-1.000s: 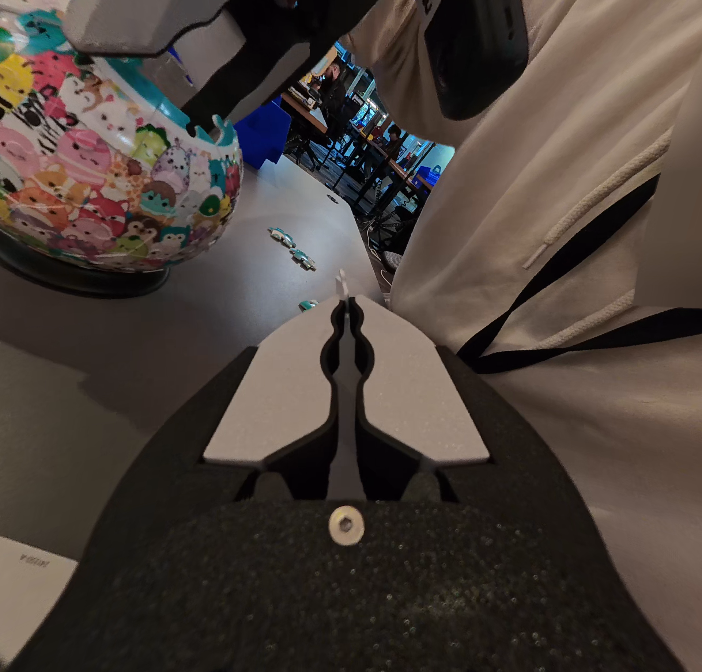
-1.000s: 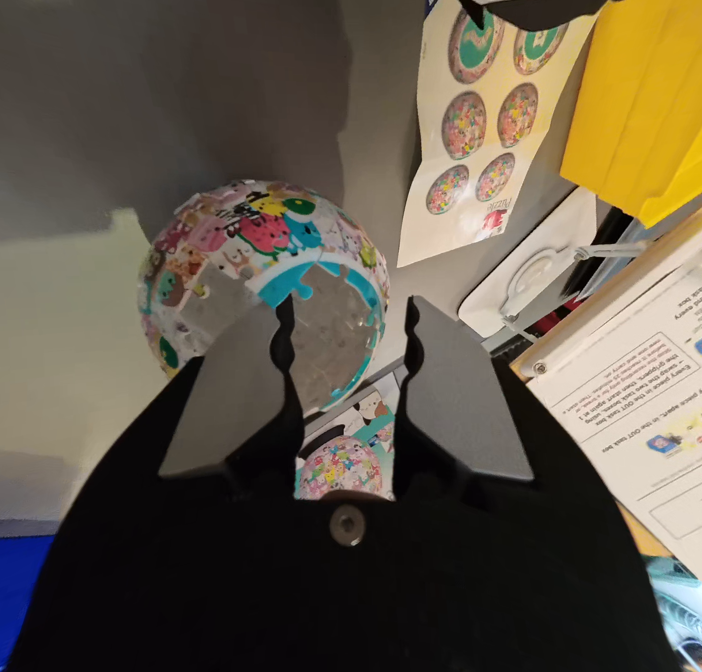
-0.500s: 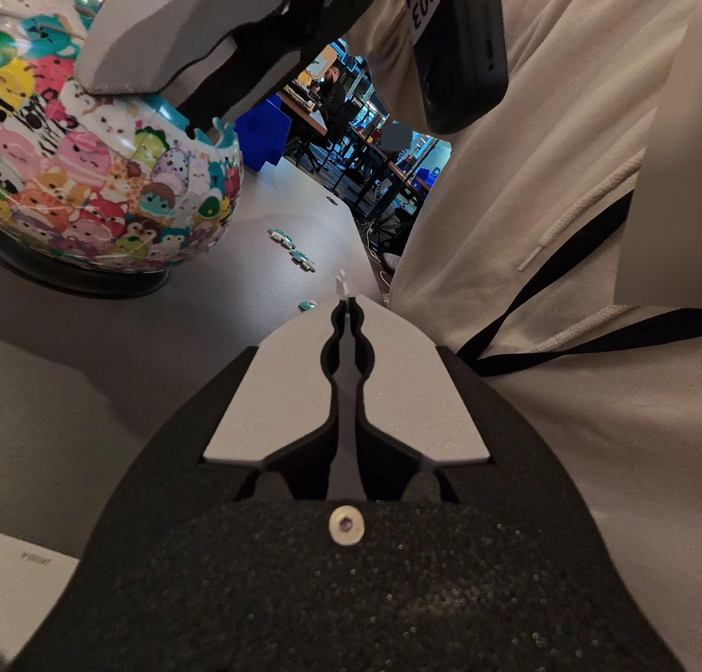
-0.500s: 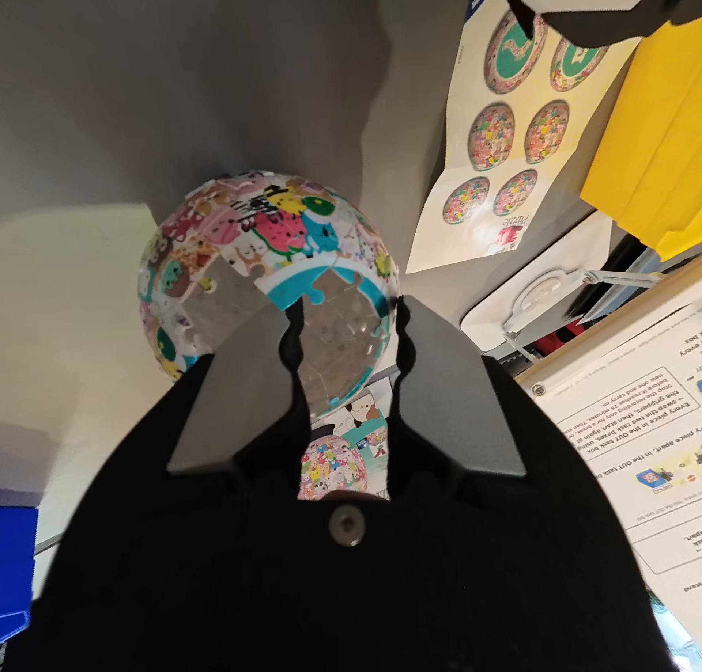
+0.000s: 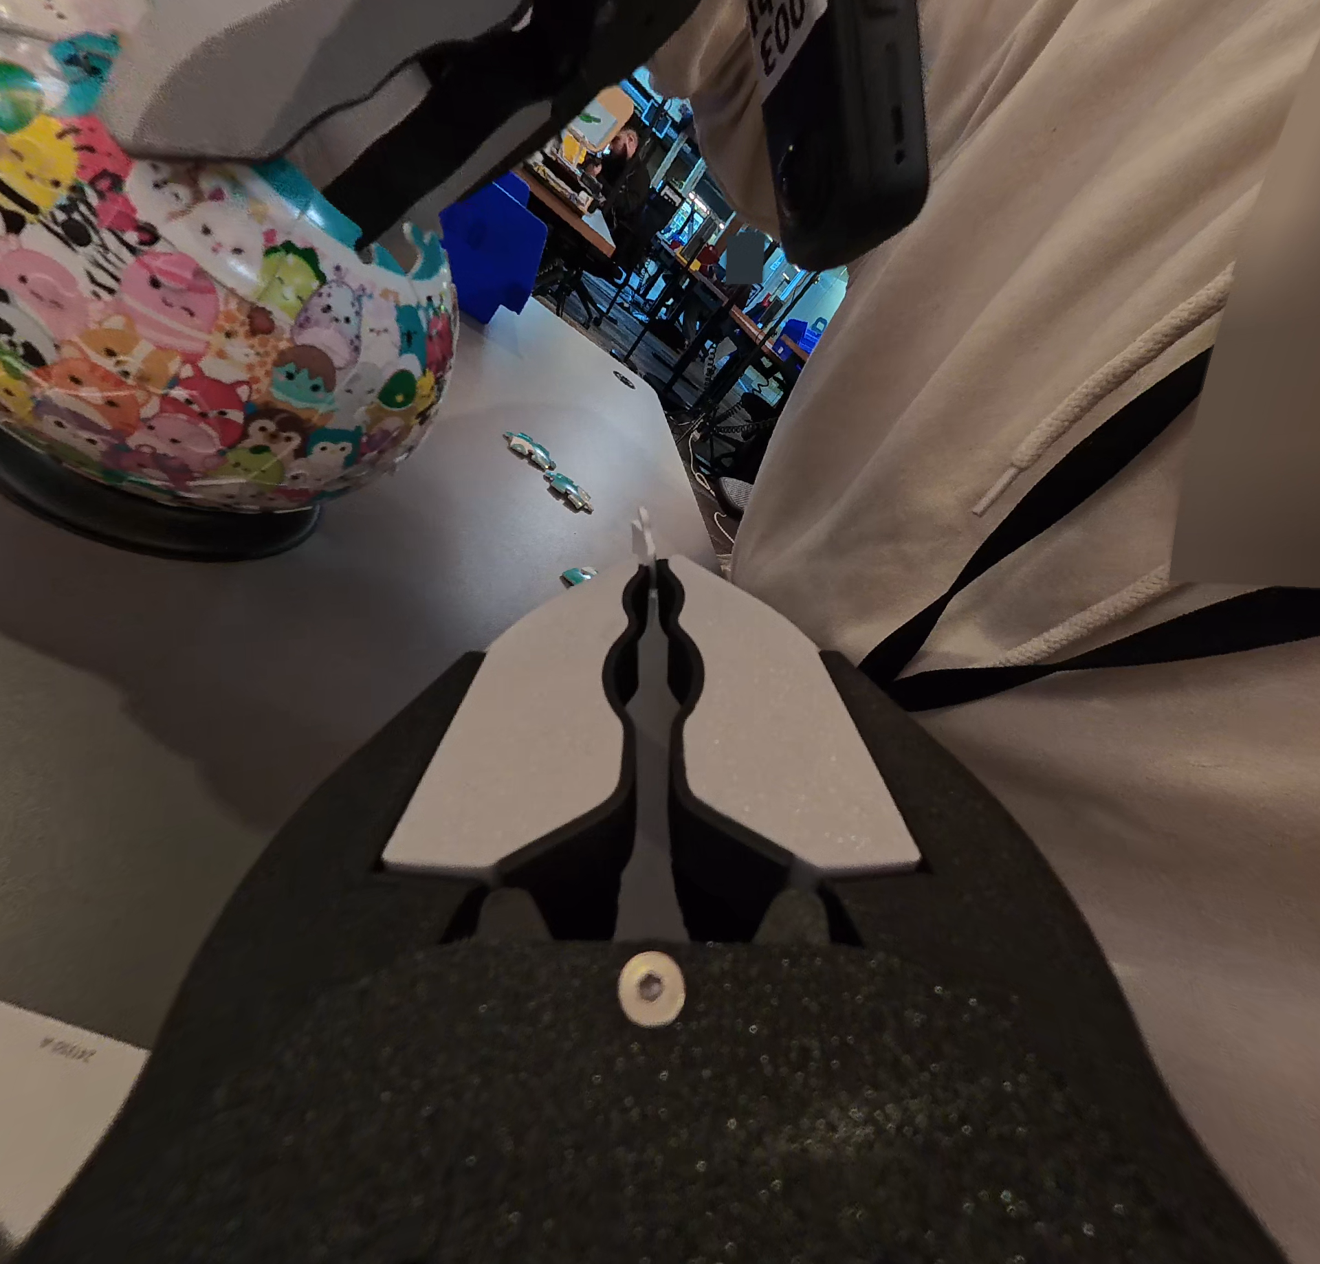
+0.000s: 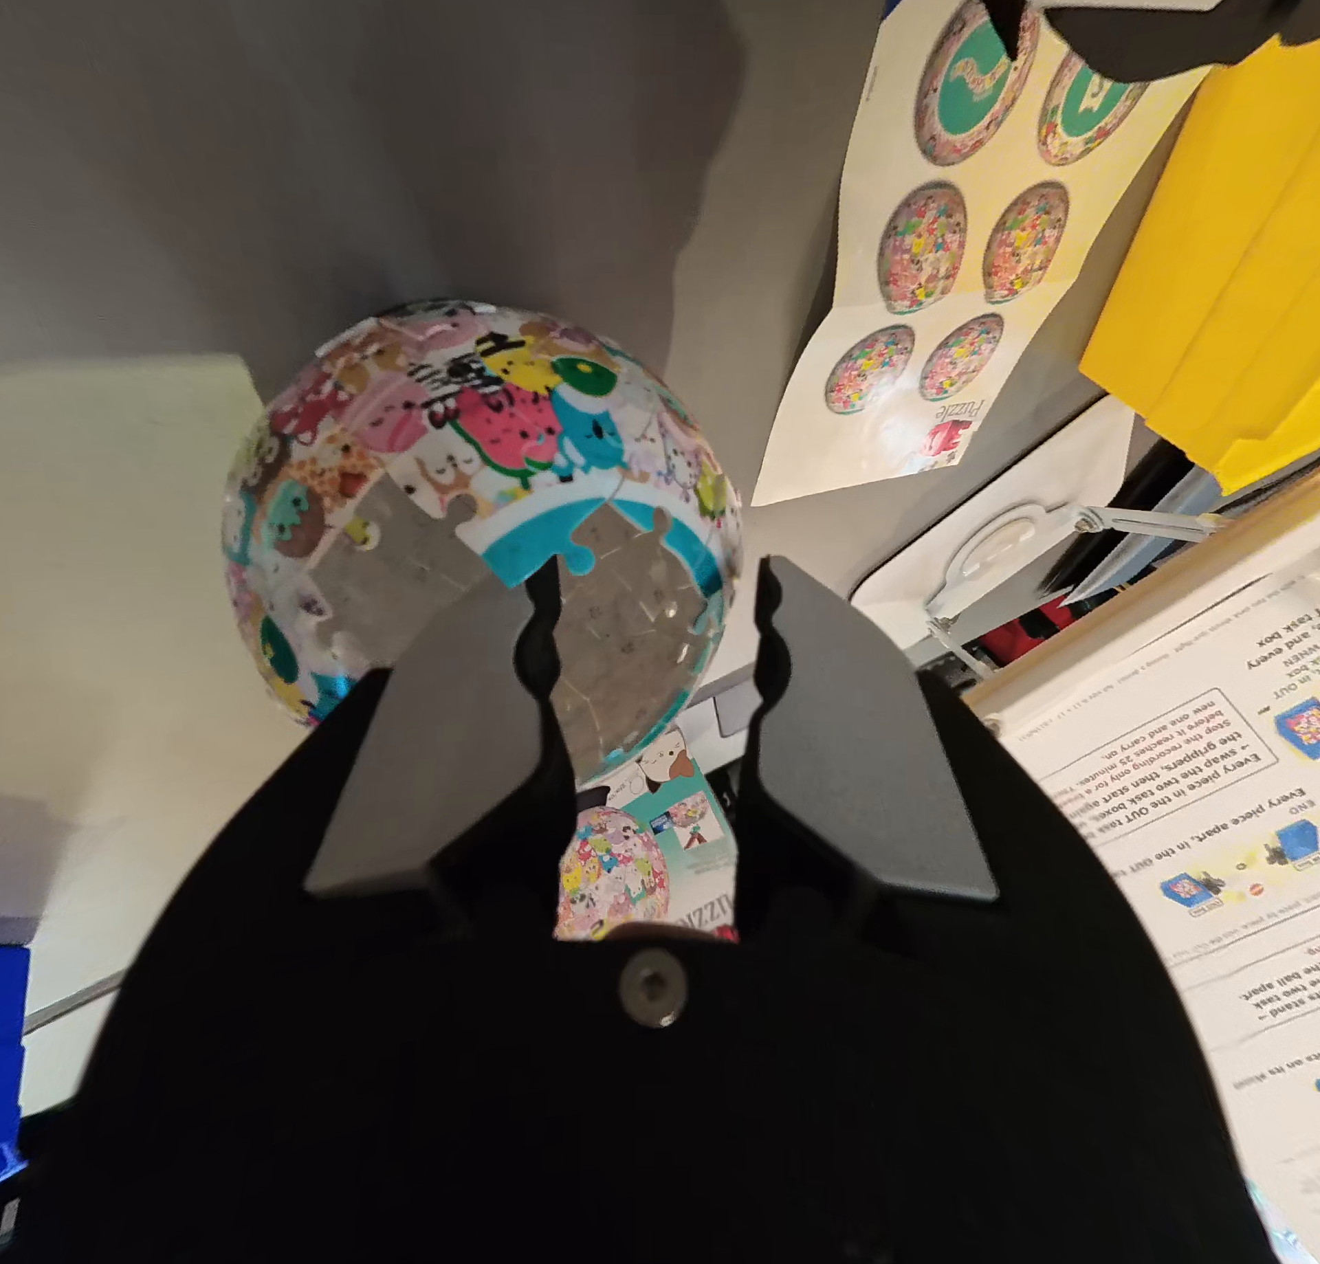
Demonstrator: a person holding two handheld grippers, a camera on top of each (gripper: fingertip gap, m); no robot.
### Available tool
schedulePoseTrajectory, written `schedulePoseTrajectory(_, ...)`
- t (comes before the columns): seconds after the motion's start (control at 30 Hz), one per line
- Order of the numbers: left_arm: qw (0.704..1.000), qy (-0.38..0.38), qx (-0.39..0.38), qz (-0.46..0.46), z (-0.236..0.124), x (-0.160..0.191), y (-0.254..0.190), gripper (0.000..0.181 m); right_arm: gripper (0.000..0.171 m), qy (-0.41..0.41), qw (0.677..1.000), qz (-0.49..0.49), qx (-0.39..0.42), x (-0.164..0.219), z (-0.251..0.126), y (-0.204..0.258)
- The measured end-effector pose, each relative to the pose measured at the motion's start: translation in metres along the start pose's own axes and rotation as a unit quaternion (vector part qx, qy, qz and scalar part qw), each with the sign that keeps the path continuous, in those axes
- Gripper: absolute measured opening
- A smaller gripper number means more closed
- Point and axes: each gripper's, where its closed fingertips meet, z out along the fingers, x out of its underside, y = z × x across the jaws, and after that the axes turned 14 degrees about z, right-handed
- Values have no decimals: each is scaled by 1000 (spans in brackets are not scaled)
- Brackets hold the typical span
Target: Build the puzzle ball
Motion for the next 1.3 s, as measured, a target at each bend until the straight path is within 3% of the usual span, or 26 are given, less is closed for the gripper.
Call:
schedulePoseTrajectory(0.3,1000,-16,-10,4,-5,-7,2,1,58,-26,998,44,-34,3,-38,-1)
schedulePoseTrajectory(0.37,1000,-22,-19,6,-8,-10,5,1,46,-53,994,88,-44,-2,-52,-10)
schedulePoseTrajectory(0.43,999,-26,-34,11,-11,-12,8,1,4,-94,981,159,-55,-9,-60,-27)
schedulePoseTrajectory(0.53,997,-24,-67,27,-15,-14,14,1,0,-104,937,309,-126,-22,-45,-42)
schedulePoseTrajectory(0.6,995,-25,-85,35,-18,-16,18,1,0,-92,916,346,-178,-29,-30,-40)
schedulePoseTrajectory(0.73,995,-34,-92,27,-21,-17,21,1,0,-40,915,325,-237,-30,-11,-24)
schedulePoseTrajectory(1.0,995,-30,-92,32,-20,-18,18,2,0,28,926,285,-246,-17,6,-16)
schedulePoseTrajectory(1.13,995,-27,-93,34,-19,-17,18,1,0,1,916,309,-255,-25,5,-22)
schedulePoseTrajectory(1.3,995,-21,-94,35,-18,-16,19,2,0,25,929,277,-244,-16,10,-17)
